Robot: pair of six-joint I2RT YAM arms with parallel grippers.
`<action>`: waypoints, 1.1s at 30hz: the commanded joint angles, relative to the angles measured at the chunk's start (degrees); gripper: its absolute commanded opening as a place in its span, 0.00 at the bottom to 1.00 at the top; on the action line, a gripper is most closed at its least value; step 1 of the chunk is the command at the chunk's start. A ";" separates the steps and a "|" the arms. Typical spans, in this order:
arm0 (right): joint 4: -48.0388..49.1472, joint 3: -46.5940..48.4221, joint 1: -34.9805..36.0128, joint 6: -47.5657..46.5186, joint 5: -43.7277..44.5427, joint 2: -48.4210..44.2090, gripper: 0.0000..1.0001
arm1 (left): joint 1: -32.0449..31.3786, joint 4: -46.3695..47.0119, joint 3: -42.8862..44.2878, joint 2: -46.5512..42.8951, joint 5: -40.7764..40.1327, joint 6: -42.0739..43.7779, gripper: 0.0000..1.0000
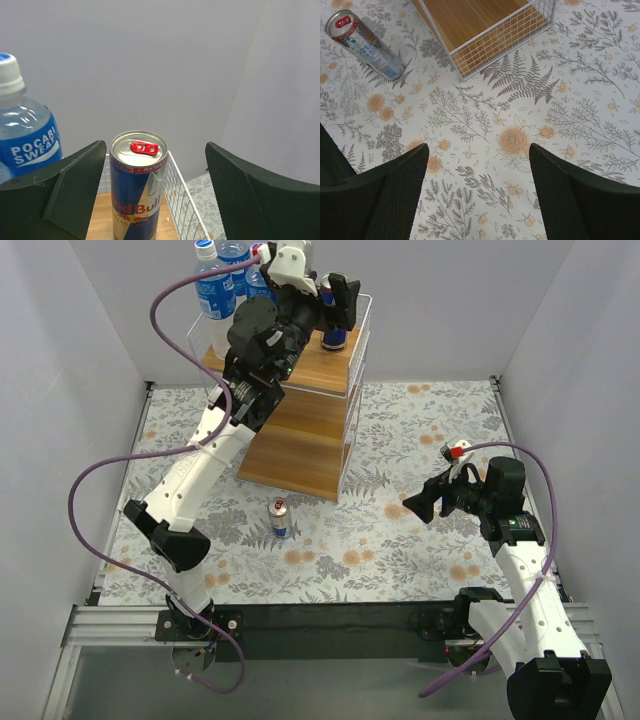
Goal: Place and organize the beverage onto the shelf
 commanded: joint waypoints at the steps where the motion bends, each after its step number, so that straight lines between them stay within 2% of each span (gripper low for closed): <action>1: 0.80 0.52 -0.33 -0.56 -2.55 -0.58 0.87 | 0.02 0.81 0.39 -5.85 3.02 -1.69 0.80; 5: -1.04 1.39 -0.33 -3.72 -5.89 -0.32 0.87 | -0.25 0.46 -1.71 -8.92 4.95 -2.04 0.80; 10: -6.31 4.38 -0.33 -13.38 -11.69 1.87 0.87 | -0.33 0.28 -7.59 -14.81 11.00 -3.09 0.80; 17: -14.23 7.90 0.19 -29.90 -18.64 5.39 0.88 | -0.33 1.16 -24.20 -29.04 17.60 -3.10 0.81; 22: -16.43 9.57 3.26 -37.91 -18.91 7.41 0.89 | -0.33 2.21 -41.60 -42.73 21.47 0.41 0.82; 27: -16.17 11.50 15.56 -41.96 -12.50 9.79 0.89 | -0.33 -0.15 -55.05 -52.60 23.67 0.42 0.83; 33: -10.03 13.96 30.41 -41.70 -3.10 14.18 0.89 | -0.33 -1.04 -70.69 -62.44 19.29 -4.75 0.83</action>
